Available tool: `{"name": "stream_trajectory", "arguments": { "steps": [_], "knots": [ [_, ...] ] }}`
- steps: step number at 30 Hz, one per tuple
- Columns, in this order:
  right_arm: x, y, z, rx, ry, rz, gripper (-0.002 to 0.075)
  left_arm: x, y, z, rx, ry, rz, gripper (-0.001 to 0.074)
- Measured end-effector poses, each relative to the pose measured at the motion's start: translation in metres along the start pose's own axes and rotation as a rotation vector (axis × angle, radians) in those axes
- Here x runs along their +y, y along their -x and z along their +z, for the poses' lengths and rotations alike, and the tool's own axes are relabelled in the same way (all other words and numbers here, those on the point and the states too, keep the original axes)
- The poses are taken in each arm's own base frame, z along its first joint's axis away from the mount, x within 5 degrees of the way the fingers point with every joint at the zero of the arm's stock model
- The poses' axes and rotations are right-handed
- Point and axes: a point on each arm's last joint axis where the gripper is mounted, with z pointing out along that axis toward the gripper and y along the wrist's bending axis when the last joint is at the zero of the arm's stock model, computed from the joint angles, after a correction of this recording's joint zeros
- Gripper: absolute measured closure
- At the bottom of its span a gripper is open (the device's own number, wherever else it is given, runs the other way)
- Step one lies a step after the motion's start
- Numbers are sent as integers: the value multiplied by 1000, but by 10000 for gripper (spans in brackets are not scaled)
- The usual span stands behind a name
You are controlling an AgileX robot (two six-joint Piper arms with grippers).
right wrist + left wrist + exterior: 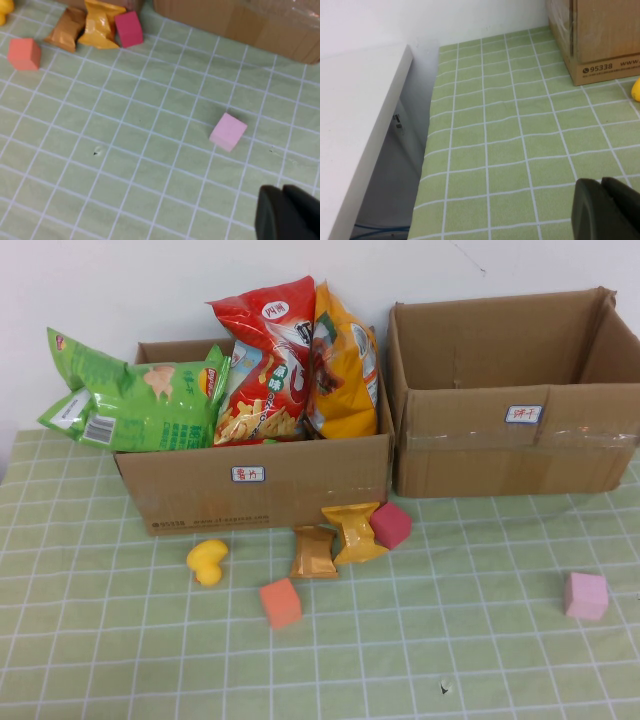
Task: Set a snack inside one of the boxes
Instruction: Pick up the biscuit
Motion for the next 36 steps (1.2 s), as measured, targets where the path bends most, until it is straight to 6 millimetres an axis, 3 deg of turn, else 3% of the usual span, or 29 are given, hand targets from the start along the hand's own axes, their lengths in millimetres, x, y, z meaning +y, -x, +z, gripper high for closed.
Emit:
{"name": "stream_trajectory", "arguments": {
  "steps": [3,6,14,23,31,36],
  "knots": [
    [-8,13,19,13,-1,27,728,0,0,0,0,0,0,737],
    [0,26,40,1,17,-3,728,0,0,0,0,0,0,737],
    [61,48,120,76,96,-216,728,0,0,0,0,0,0,737],
    [104,78,207,230,111,-178,728,0,0,0,0,0,0,737],
    [134,96,252,301,9,-201,728,0,0,0,0,0,0,737],
    [153,95,280,341,45,-179,728,0,0,0,0,0,0,737]
  ]
}}
